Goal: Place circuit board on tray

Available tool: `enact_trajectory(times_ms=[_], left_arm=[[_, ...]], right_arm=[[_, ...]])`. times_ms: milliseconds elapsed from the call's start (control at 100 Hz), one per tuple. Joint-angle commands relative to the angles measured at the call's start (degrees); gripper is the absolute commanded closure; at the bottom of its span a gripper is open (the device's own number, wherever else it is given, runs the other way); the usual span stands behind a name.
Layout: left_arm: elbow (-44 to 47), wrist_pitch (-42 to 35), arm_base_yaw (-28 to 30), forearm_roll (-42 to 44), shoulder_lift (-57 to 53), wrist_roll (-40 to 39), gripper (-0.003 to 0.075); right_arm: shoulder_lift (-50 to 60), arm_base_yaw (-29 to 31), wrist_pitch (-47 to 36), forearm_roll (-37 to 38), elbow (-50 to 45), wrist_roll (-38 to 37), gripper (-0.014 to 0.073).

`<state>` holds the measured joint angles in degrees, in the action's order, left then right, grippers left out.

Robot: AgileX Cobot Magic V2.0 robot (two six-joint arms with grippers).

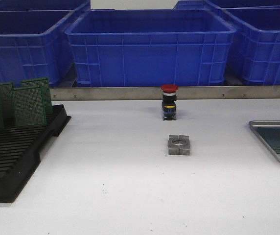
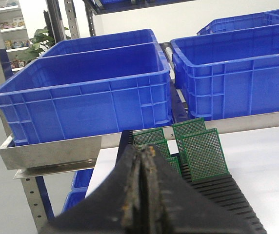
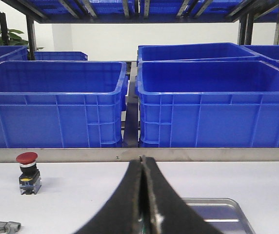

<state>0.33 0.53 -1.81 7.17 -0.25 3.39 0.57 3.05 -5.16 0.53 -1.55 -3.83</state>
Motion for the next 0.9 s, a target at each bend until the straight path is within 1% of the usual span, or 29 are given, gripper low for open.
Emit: enact_trajectory(times_ms=[0,80,890], left_arm=[[2.24,-4.76,0.07,-0.55,-1.84,-0.61,0.0739],[2.24,-4.76,0.07,-0.55,-1.84,-0.61,0.0739],[2.24,-4.76,0.07,-0.55,-1.84,-0.61,0.0739]], right_arm=[[0.98,-0.09,-4.65,-0.15,-0.39,1.68,0.0663],[0.98,-0.09,-4.48,-0.15,-0.39,2.87,0.0663],[0.98,-0.09,-4.48,-0.15,-0.39,2.79,0.0663]])
